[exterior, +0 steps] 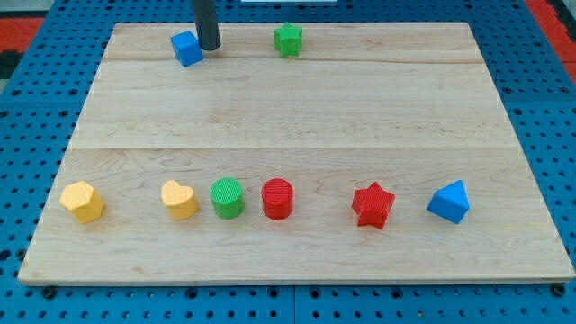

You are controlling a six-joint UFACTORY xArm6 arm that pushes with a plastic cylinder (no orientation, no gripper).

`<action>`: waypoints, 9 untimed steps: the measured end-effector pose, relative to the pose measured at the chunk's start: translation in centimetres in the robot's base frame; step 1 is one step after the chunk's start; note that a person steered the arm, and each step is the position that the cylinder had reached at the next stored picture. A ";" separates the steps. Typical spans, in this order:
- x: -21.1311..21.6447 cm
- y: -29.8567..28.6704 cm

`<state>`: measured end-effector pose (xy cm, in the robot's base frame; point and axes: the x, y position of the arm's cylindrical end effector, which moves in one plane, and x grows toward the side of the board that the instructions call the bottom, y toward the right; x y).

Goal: Push the blue cube downwards

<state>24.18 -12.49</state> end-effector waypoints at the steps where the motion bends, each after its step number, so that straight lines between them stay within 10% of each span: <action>1: -0.7 -1.7; 9: 3.1 -5.9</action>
